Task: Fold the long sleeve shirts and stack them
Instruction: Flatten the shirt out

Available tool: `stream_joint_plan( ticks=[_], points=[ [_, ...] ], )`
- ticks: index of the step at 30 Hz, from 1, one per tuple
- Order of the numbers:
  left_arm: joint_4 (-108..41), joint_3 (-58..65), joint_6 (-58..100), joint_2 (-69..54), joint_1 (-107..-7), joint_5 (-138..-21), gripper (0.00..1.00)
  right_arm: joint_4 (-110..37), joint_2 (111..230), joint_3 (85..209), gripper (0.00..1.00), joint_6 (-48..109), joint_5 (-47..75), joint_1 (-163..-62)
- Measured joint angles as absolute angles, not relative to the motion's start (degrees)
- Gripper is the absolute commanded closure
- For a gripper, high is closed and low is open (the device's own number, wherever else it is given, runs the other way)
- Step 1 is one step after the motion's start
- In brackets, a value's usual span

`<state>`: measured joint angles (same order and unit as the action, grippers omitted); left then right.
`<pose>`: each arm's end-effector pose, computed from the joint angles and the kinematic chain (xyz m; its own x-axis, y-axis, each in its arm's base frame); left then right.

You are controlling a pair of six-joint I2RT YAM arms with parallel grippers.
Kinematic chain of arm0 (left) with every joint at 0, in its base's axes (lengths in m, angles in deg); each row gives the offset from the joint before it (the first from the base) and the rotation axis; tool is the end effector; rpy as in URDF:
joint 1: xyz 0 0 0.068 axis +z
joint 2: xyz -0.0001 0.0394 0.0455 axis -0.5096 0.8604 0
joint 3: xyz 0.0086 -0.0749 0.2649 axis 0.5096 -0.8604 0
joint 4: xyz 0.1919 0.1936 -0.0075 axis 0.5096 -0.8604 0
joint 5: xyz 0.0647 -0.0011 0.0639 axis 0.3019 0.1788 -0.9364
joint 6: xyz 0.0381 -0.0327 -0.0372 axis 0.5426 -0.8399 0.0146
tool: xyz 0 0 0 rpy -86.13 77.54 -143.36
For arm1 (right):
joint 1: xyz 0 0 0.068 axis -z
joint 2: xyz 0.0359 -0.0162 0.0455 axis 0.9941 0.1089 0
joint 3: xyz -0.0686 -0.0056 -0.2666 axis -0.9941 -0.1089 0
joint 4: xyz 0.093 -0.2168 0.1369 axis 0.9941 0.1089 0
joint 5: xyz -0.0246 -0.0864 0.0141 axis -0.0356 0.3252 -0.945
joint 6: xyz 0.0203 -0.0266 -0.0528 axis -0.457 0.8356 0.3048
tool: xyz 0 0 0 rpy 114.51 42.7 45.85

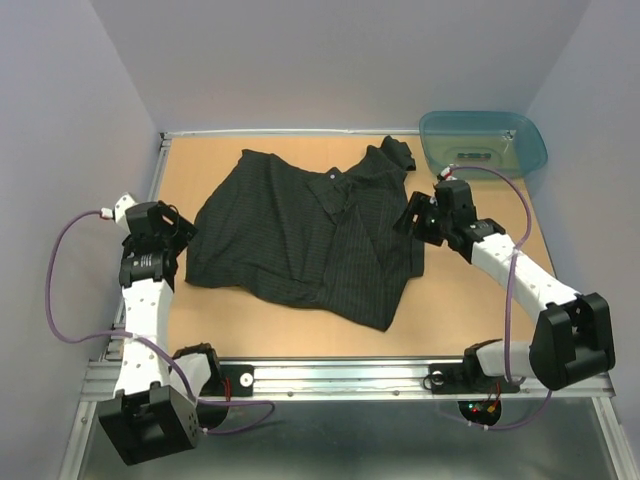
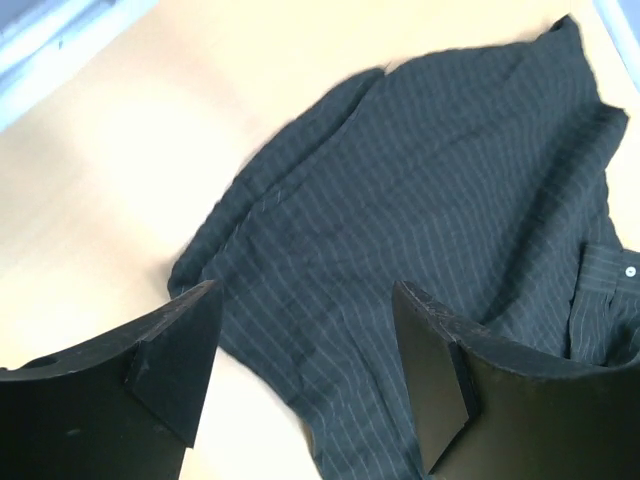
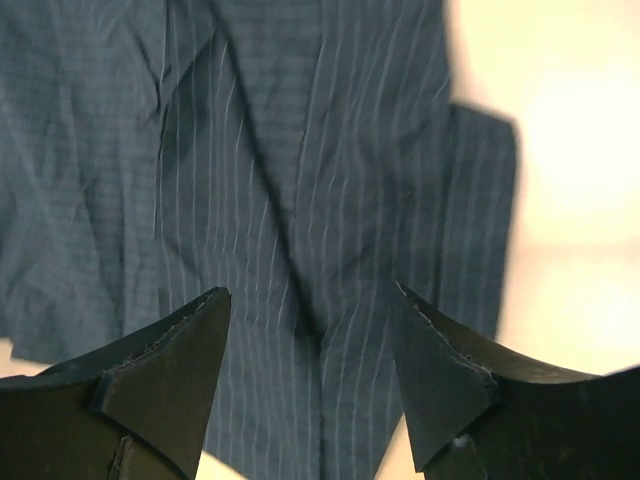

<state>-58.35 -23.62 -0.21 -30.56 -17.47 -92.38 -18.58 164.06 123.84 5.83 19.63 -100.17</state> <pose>0.2190 0.0553 0.2881 -0.2561 -0.6198 -0.7418 -0.5213 0.7347 -0.4340 0.2888 0.0866 0.2499 -0.6923 0.3420 -0.6354 0.0693 0.9080 0.4132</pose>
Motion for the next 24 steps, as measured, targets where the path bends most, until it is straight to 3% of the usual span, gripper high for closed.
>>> stream_joint_plan(
  ticks=[5,13,16,24],
  points=[
    [-54.53,-21.15,2.76,-24.27,-21.29,-92.79,0.27,-18.69,165.06,121.72,0.32,3.01,15.21,-101.55],
    [-48.36,-12.10,5.95,2.14,-26.91,-89.21,0.38,-23.20,166.53,117.39,0.38,-2.93,12.68,-102.21],
    [-47.18,-7.88,6.36,8.91,-27.04,-89.29,0.39,-25.21,168.08,116.04,0.46,-4.53,12.68,-102.21],
    [-44.93,-3.32,6.80,21.09,-26.76,-89.64,0.40,-27.26,171.14,113.72,0.49,-6.36,14.19,-102.21]
  ],
)
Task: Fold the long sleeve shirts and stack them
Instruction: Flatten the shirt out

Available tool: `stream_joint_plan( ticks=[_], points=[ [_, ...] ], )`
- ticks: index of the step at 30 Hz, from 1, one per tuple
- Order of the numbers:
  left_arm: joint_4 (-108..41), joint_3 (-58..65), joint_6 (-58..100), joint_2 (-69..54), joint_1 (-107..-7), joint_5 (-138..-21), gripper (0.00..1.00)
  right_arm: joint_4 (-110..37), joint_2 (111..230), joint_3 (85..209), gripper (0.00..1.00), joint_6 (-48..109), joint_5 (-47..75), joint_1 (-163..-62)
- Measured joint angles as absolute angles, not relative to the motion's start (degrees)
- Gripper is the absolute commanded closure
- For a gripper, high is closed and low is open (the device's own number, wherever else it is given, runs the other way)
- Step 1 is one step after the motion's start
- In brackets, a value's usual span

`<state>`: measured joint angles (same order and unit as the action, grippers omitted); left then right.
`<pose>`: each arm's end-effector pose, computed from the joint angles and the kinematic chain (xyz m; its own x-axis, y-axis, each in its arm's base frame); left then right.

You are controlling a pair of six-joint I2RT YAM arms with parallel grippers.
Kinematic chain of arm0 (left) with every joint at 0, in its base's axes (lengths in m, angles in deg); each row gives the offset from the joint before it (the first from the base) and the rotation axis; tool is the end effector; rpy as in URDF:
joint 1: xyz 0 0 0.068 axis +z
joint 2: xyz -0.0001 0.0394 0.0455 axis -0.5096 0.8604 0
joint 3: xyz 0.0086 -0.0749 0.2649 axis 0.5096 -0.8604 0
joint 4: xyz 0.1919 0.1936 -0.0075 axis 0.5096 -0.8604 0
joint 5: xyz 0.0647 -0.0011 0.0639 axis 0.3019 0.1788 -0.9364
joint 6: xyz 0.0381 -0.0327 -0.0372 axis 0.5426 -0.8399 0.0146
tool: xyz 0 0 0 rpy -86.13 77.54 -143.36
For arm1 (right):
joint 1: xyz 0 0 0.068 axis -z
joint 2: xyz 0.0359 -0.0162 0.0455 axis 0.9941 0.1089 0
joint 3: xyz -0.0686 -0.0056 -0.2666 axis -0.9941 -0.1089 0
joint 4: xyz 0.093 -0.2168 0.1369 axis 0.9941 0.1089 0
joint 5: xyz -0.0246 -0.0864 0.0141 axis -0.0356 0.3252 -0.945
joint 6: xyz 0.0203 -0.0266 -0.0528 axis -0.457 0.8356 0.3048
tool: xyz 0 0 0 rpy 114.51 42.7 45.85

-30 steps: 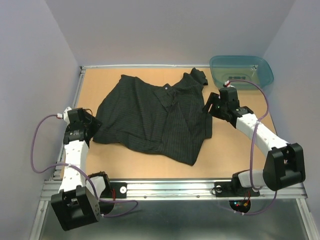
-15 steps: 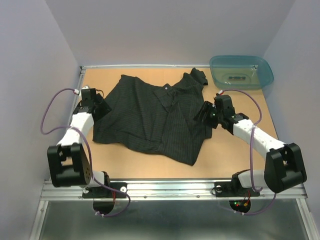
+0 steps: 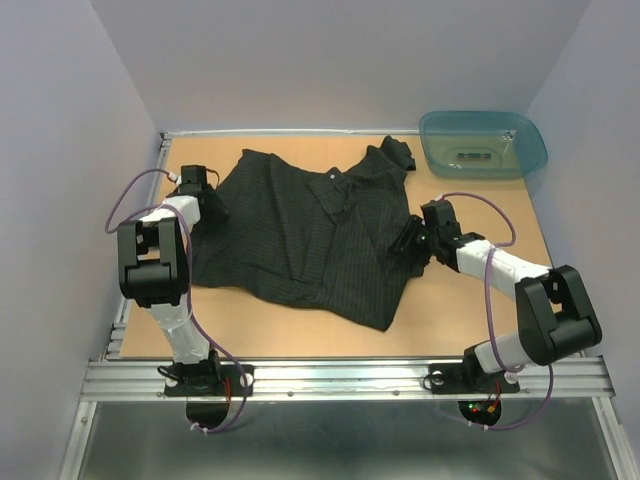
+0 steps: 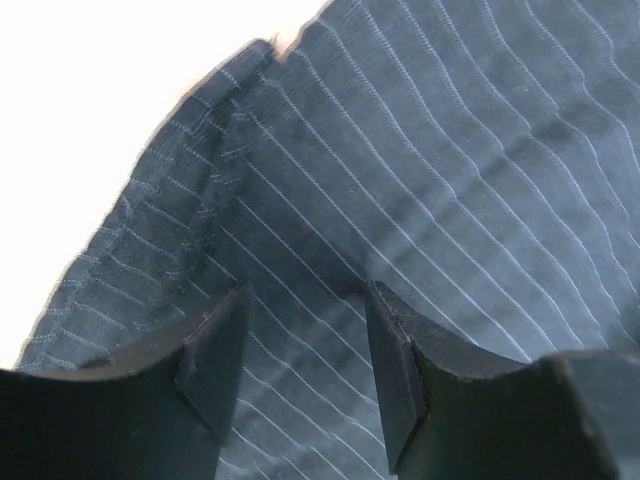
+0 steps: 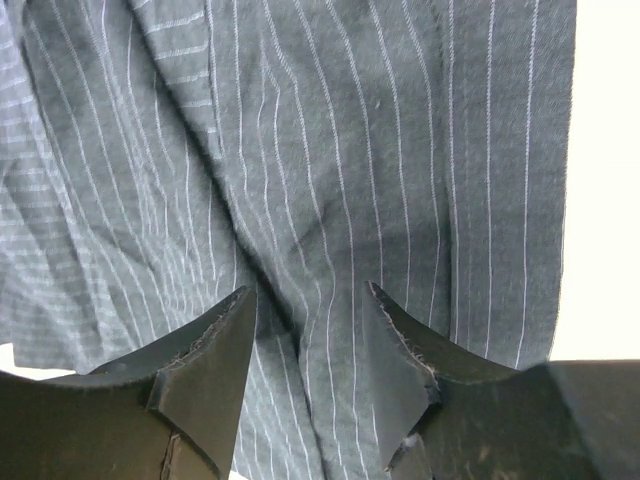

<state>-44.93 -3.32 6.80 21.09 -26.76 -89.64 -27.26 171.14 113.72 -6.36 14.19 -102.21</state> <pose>0.4028 0.0290 0.1644 -0.6338 -0.4845 -0.6029 -0.4123 0.8711 -0.2666 0.2797 0.0997 0.1690 -0.7893 0.4605 -0.4062 0.2152 0.8271 0.5193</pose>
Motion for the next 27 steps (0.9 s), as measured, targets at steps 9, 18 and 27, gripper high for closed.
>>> stream_joint_plan(
  ticks=[9,18,27],
  points=[
    [-43.40,-3.88,4.38,21.87,-21.82,-92.25,0.40,-29.32,176.34,113.33,0.50,-6.34,18.08,-100.87],
    [-41.33,-13.52,0.97,14.31,-15.37,-91.13,0.40,-32.53,178.07,113.48,0.49,-5.49,19.26,-91.98],
    [-48.47,-26.46,-0.45,-4.07,-14.63,-88.97,0.27,-25.86,174.48,117.02,0.38,2.18,19.89,-89.75]
  ],
)
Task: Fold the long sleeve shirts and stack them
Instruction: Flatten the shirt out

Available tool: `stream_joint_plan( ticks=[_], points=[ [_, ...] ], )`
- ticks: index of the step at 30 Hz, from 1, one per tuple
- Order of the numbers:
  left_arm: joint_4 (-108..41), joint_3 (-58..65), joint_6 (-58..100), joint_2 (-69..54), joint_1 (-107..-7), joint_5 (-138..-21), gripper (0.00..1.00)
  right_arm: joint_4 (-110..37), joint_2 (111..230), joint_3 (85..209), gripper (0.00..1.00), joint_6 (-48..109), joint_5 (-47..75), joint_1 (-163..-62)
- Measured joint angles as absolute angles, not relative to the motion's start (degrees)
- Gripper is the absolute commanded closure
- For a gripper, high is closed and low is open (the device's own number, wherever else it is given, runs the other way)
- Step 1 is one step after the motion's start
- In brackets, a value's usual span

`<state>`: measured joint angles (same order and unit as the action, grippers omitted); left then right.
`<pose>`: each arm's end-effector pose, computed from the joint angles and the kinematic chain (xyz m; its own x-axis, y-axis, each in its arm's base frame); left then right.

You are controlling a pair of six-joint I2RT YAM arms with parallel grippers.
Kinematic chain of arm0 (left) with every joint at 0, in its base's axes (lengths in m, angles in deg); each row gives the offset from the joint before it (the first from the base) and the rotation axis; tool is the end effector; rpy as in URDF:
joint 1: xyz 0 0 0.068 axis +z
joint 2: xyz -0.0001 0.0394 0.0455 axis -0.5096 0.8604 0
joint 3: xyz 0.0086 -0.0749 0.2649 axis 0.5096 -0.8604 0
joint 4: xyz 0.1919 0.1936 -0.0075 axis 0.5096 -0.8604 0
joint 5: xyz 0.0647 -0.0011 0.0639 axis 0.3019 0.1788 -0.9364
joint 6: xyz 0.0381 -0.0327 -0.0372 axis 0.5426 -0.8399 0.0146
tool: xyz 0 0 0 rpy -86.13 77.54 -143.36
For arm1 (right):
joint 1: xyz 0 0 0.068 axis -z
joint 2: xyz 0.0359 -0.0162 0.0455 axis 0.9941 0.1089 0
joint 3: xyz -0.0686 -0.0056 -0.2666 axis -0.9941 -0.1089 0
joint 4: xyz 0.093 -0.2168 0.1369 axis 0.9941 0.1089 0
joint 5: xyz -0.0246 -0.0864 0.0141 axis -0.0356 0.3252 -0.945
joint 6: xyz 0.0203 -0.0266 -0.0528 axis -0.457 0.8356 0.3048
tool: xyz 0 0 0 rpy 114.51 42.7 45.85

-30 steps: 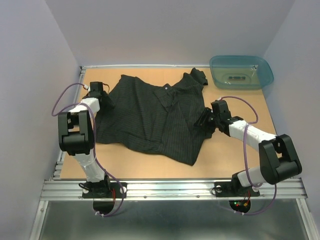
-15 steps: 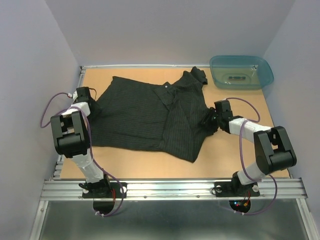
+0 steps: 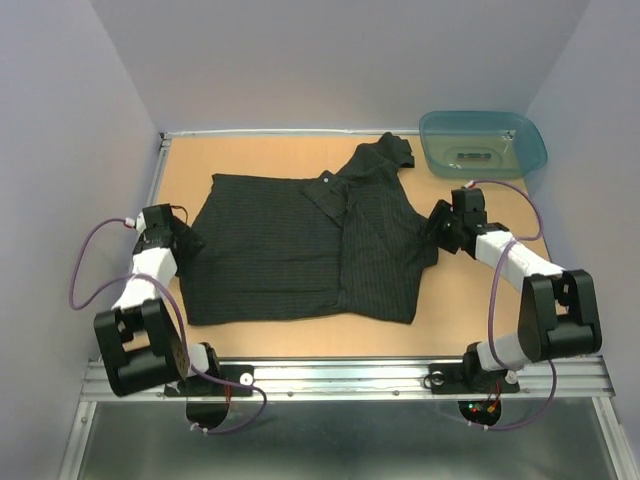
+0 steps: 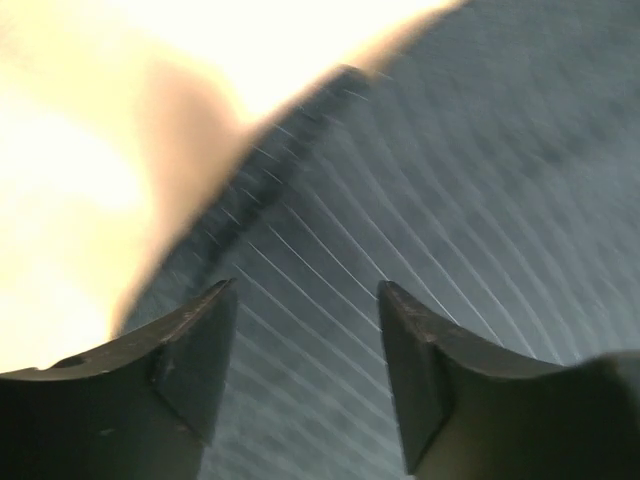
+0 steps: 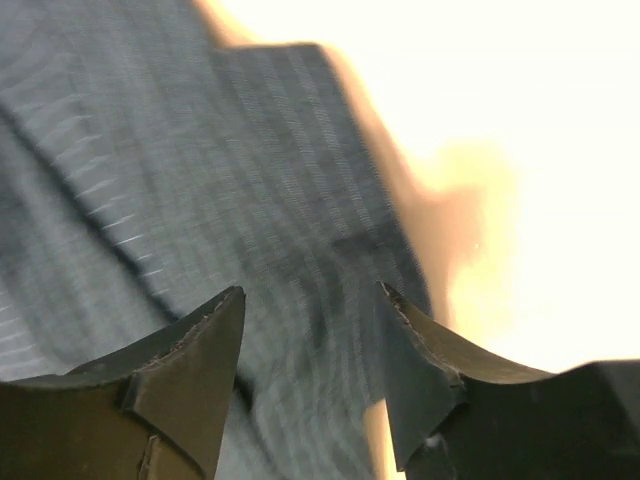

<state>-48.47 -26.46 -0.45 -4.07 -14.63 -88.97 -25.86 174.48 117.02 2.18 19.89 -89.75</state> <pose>0.2776 0.0809 0.1746 -0.4578 -0.7040 -0.5430 -0.6495 0.6819 -0.3365 0.3083 0.0337 0.1684 -0.6977 0.5068 -0.5063 0.3462 0.8573 0.3811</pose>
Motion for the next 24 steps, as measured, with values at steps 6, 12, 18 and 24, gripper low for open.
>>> stream_joint_plan(
  ticks=[6,12,18,24],
  points=[
    [-50.09,-26.33,-0.13,-18.47,-21.53,-89.08,0.22,-23.00,165.63,118.07,0.37,4.24,13.86,-93.29],
    [-48.65,-18.20,3.63,-12.68,-26.84,-90.69,0.17,-22.54,163.99,118.11,0.37,6.34,9.77,-94.62],
    [-44.43,-3.34,6.58,5.66,-26.89,-93.47,0.17,-22.17,170.29,124.52,0.37,9.61,9.53,-94.60],
    [-42.35,9.69,8.75,22.20,-26.89,-93.78,0.16,-25.32,181.06,134.53,0.37,11.41,9.97,-94.60]
  ],
)
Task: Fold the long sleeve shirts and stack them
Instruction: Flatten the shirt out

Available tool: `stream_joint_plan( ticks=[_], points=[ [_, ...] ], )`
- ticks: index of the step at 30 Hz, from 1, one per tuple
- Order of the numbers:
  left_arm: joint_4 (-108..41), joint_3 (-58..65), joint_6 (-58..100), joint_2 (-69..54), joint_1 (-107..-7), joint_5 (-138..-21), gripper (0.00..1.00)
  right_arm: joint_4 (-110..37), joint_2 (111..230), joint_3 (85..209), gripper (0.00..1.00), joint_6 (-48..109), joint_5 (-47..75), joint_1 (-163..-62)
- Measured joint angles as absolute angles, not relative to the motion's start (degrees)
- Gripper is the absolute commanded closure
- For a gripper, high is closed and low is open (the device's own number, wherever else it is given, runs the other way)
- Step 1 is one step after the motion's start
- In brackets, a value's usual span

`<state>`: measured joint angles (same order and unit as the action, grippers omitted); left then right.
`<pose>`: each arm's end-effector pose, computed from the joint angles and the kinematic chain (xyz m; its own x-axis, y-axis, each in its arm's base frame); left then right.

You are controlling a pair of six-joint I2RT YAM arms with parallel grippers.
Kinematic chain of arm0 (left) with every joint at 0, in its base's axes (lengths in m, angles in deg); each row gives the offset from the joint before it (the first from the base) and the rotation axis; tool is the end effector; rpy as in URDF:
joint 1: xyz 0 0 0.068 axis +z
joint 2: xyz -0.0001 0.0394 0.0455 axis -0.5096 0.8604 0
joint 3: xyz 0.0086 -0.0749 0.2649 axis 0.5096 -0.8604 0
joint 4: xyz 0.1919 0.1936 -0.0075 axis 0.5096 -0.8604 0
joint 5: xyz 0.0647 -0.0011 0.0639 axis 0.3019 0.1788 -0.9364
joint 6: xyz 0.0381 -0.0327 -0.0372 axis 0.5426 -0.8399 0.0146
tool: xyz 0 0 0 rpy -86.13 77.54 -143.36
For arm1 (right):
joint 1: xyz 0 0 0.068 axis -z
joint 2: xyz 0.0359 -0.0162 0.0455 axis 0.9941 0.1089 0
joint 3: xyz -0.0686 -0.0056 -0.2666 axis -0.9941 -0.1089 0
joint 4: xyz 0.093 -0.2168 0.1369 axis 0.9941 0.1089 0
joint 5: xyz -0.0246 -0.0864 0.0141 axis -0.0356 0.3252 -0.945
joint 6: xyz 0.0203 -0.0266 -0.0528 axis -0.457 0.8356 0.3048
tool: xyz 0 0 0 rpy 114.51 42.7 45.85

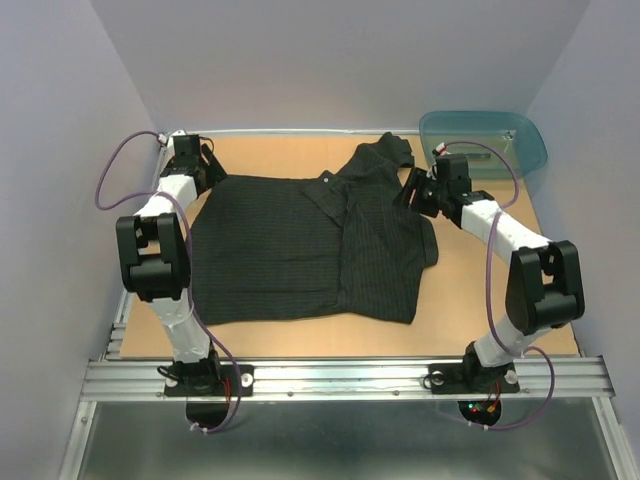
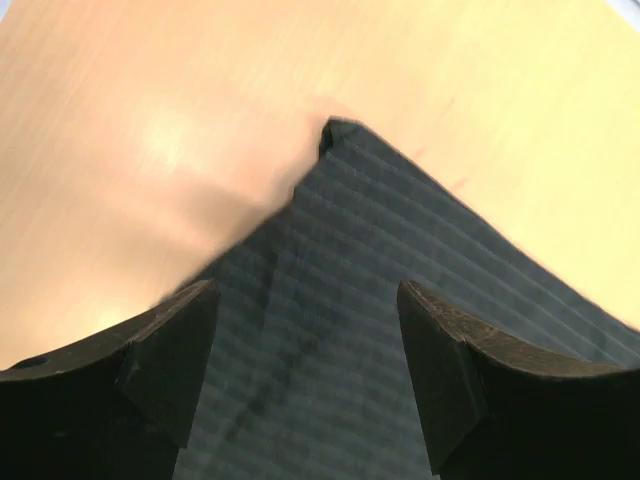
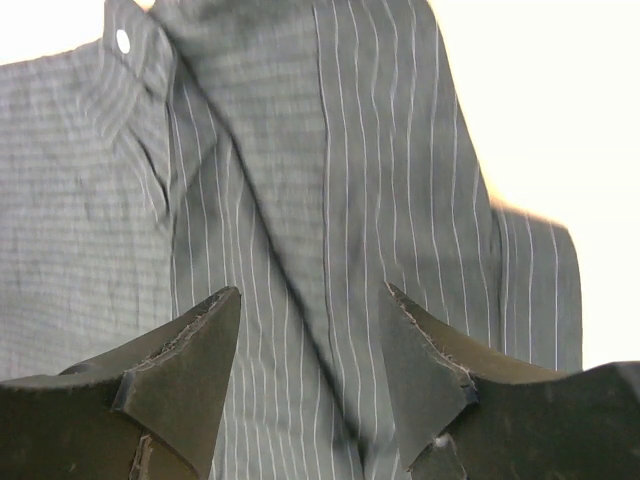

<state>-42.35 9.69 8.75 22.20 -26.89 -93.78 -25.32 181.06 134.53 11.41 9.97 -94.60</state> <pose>0.4464 0.0344 0.2375 -0.4502 -0.4381 -0.7781 -0.3705 0.8845 -0.2835 0.3650 0.0796 0.2324 -0.7164 0.3006 -0.6295 -0.0193 0.8935 0.4487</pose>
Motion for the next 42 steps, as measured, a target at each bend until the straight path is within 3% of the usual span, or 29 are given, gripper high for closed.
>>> stream_joint_plan(
  ticks=[15,25,28,31,32,34,38,42],
  points=[
    [-41.08,31.76,16.00,47.23,-26.34,-93.64,0.34,-32.00,195.75,143.03,0.37,18.05,5.60,-94.60],
    [-40.80,33.97,16.86,49.26,-26.34,-90.32,0.47,-33.32,200.78,143.05,0.36,19.10,3.21,-94.62],
    [-40.76,33.73,16.59,49.22,-26.30,-89.49,0.53,-33.88,200.80,143.03,0.36,19.08,3.08,-94.60],
    [-40.69,33.45,16.51,49.15,-26.25,-89.16,0.68,-34.93,200.80,143.03,0.36,19.06,3.08,-94.60],
    [-40.69,33.38,16.62,49.15,-26.23,-89.23,0.78,-35.15,200.80,143.03,0.36,19.06,3.10,-94.60],
    [-40.76,33.36,16.68,49.15,-26.12,-89.29,0.86,-35.41,200.80,142.99,0.36,19.06,3.13,-94.60],
    [-40.98,33.27,18.10,49.09,-26.21,-90.67,0.98,-36.09,200.80,142.64,0.36,19.01,3.76,-94.60],
    [-41.65,33.08,20.62,48.26,-26.91,-93.38,1.00,-36.42,201.13,141.83,0.36,18.09,4.79,-94.60]
  ],
)
